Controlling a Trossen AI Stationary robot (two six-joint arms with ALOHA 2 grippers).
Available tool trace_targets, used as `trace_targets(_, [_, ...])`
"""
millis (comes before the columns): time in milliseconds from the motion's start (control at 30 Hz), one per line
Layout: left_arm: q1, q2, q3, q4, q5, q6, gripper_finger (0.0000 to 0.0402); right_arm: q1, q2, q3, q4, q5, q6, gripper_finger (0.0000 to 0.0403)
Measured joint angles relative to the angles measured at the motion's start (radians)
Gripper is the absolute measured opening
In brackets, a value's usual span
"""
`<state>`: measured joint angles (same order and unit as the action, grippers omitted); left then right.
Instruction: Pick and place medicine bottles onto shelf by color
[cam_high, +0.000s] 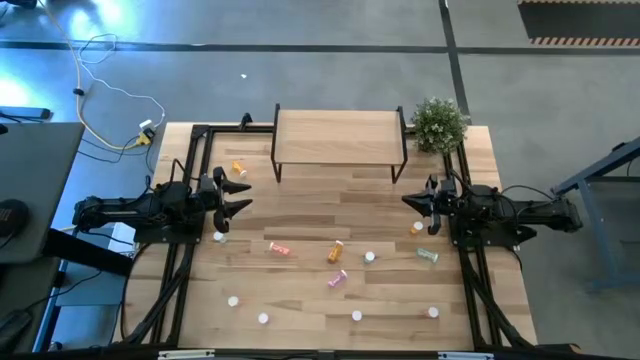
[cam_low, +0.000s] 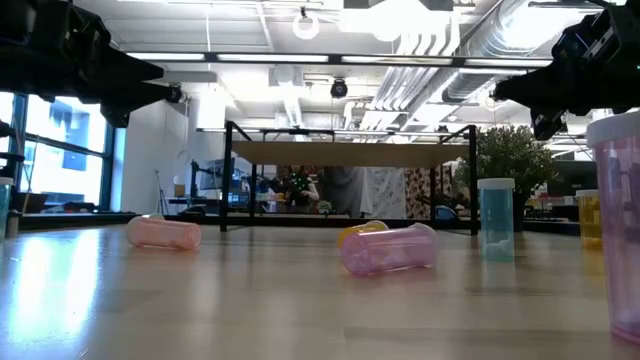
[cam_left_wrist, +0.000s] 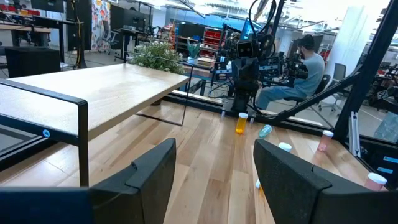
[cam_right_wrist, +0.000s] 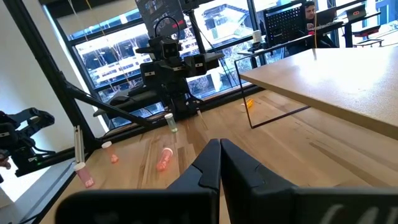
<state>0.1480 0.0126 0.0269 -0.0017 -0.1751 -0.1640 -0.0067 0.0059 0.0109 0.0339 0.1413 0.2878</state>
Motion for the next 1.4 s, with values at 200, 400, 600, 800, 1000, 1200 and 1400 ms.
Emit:
trace_targets(200, [0.000, 0.000, 0.000, 0.000, 0.000, -0.003, 0.0207, 0.000, 0.000, 0.000, 0.000, 0.000, 0.000, 0.0000])
trace_targets(400, [-0.001, 0.000, 0.000, 0.021, -0.027, -0.217, 0.0207, 0.000, 0.000, 0.000, 0.000, 0.001, 0.000, 0.0000])
trace_targets(600, [-0.001, 0.000, 0.000, 0.067, -0.156, -0.536, 0.0207, 0.000, 0.000, 0.000, 0.000, 0.004, 0.000, 0.0000])
trace_targets(800, [0.000, 0.000, 0.000, 0.069, -0.154, -0.616, 0.0207, 0.000, 0.000, 0.000, 0.000, 0.004, 0.000, 0.0000])
trace_targets(1000, [0.000, 0.000, 0.000, 0.105, -0.208, -0.687, 0.0207, 0.000, 0.000, 0.000, 0.000, 0.004, 0.000, 0.0000])
trace_targets(1200, [0.000, 0.012, 0.085, 0.104, -0.107, -0.660, 0.0207, 0.000, 0.000, 0.000, 0.000, 0.004, 0.000, 0.0000])
trace_targets(1400, [0.000, 0.090, 0.306, -0.104, -0.092, -0.645, 0.0207, 0.000, 0.000, 0.000, 0.000, 0.003, 0.000, 0.0000])
